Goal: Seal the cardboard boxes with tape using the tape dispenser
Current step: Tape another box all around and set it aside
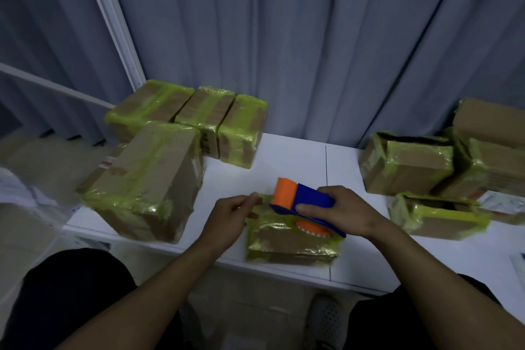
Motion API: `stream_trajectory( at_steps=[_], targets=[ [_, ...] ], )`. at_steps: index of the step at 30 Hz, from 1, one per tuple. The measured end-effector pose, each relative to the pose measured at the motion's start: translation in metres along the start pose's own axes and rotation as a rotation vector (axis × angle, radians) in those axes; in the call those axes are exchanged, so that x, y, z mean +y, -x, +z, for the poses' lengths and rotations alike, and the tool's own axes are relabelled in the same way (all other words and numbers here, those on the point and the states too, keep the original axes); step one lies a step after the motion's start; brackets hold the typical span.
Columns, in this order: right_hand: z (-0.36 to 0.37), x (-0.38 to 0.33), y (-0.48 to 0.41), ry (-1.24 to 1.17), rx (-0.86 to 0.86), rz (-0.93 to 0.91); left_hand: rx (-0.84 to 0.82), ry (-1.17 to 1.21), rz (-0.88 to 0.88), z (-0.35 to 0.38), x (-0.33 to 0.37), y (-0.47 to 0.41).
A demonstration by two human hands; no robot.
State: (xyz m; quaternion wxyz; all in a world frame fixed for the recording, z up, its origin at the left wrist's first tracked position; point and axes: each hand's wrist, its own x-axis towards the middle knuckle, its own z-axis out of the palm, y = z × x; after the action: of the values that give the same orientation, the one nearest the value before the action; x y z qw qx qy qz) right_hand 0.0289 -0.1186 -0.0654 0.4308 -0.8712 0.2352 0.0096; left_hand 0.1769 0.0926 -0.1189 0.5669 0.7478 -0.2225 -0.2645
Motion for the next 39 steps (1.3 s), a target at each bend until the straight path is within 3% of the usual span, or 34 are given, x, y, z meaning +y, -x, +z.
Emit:
stream_trajectory(
  at_steps=[4, 12, 17, 33, 39],
  targets=[
    [0.0, 0.002, 0.008, -0.007, -0.005, -0.055, -0.021, 0.18, -0.024, 0.003, 0.023, 0.012],
    [0.002, 0.0, 0.012, -0.01, 0.011, -0.085, -0.035, 0.235, -0.006, 0.0, 0.034, 0.016],
    [0.001, -0.001, 0.011, -0.029, -0.002, -0.076, -0.021, 0.092, -0.038, 0.001, 0.03, 0.012],
    [0.01, -0.013, 0.001, 0.083, 0.048, -0.094, 0.058, -0.045, -0.041, -0.015, 0.026, -0.001],
    [0.01, -0.015, -0.005, 0.157, 0.004, -0.104, 0.114, 0.004, -0.109, -0.028, 0.018, -0.007]
  ],
)
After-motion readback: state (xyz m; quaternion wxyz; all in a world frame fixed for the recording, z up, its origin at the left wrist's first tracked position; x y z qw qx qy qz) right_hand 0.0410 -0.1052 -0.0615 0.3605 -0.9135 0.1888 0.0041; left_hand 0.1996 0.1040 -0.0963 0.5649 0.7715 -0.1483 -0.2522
